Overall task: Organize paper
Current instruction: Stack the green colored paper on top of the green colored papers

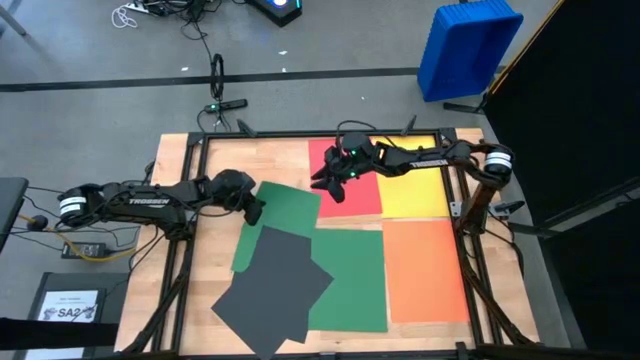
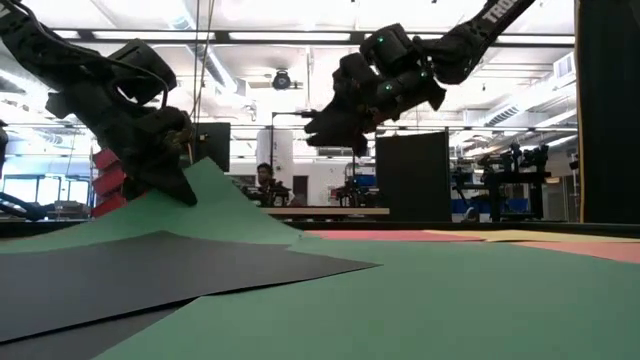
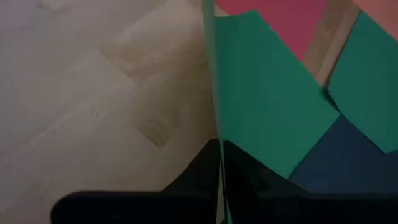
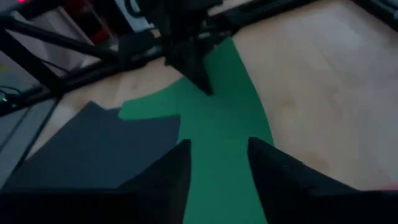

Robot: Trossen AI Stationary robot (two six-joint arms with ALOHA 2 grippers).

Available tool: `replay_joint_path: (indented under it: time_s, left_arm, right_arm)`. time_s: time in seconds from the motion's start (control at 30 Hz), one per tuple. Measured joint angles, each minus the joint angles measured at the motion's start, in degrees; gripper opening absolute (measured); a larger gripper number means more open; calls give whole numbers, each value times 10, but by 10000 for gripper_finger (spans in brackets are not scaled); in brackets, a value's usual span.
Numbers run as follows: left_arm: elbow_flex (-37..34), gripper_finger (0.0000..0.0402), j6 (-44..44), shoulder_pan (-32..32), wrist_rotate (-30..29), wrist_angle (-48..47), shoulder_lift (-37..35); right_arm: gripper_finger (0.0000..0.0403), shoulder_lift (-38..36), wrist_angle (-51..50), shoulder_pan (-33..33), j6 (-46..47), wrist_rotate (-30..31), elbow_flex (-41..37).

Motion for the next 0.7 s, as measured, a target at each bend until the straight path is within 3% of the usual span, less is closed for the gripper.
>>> replay_joint_path:
  time_s: [0.13, 0.3, 0.4, 0.57, 0.7]
  left_arm:
    - [0, 0, 0, 0, -2, 16, 0]
    - [3, 0, 0, 0, -4, 27, 0]
    - [17, 0, 3, 0, -4, 26, 0]
    - [58, 0, 28, 0, -4, 12, 0]
    - [95, 0, 47, 5, -4, -26, 0]
  right_arm:
    - [171, -13, -54, 3, -7, 1, 0]
    - [175, -13, -74, 31, -7, 8, -26]
    - [161, -13, -2, 37, 22, 18, -80]
    - [144, -13, 207, 17, 125, 40, -190]
    - [150, -12, 259, 16, 162, 67, -237]
